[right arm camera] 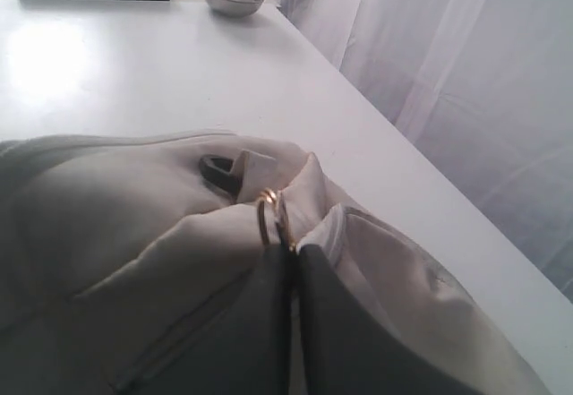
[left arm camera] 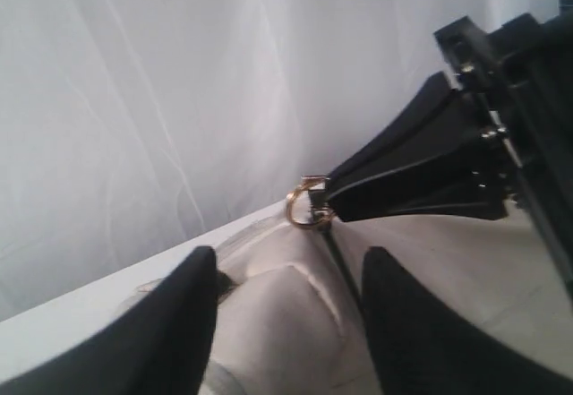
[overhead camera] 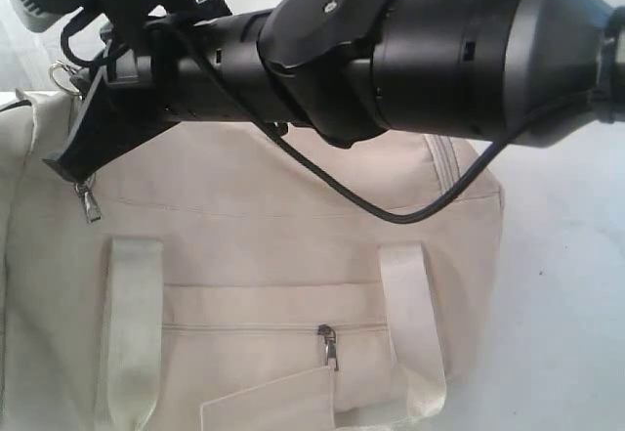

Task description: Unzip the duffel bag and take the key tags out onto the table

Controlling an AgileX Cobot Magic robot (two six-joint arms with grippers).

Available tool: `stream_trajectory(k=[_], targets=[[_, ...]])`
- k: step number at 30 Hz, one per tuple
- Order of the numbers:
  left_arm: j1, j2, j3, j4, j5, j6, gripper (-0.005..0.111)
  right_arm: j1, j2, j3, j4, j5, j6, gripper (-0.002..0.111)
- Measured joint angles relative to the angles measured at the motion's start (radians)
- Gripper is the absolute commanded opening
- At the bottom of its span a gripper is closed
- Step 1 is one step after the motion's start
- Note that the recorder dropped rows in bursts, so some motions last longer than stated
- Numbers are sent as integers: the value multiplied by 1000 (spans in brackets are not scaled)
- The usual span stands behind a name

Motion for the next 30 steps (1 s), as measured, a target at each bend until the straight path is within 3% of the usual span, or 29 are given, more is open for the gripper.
stream_trajectory(k=[8,13,30], targets=[[0,0,0,0,-186,0,64,0,0,0,0,0,0,0],[0,0,0,0,-233,0,64,0,0,0,0,2,8,0],[0,0,107,0,-111,-106,64,0,0,0,0,-10,93,0]])
